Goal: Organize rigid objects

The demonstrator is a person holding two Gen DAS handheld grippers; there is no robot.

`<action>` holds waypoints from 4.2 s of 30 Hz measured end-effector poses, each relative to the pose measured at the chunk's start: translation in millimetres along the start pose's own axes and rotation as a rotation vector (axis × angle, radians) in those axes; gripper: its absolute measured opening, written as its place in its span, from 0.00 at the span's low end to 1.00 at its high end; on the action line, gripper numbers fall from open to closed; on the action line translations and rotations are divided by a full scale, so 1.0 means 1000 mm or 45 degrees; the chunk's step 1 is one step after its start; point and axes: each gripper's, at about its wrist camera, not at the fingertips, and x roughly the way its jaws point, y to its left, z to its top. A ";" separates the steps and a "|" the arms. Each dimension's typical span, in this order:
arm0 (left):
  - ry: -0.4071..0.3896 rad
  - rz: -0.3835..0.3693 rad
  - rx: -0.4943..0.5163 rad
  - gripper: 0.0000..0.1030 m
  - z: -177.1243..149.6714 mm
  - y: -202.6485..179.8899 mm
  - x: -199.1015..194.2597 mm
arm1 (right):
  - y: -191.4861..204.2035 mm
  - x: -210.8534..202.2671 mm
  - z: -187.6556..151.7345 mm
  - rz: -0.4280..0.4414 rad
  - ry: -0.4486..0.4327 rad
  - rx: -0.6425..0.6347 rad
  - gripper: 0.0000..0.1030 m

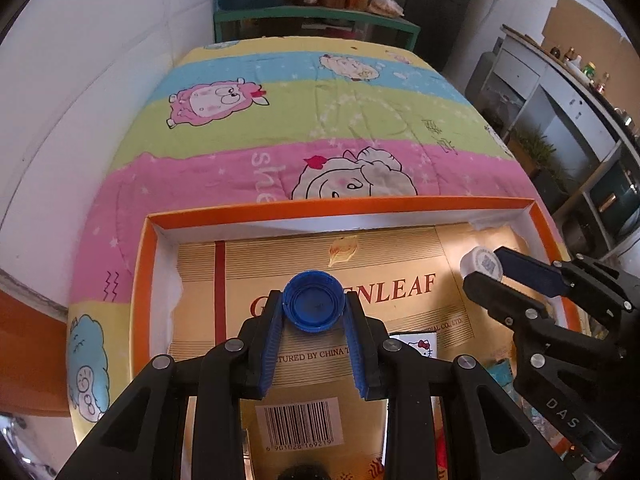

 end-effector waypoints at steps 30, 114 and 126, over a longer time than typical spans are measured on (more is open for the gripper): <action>-0.076 -0.043 -0.002 0.59 -0.010 0.001 -0.012 | -0.003 -0.004 -0.006 0.005 0.013 0.052 0.44; -0.609 0.154 -0.101 0.65 -0.185 -0.025 -0.263 | 0.086 -0.238 -0.120 -0.249 -0.553 0.196 0.44; -0.693 0.203 -0.055 0.65 -0.221 -0.040 -0.296 | 0.097 -0.267 -0.147 -0.269 -0.589 0.187 0.44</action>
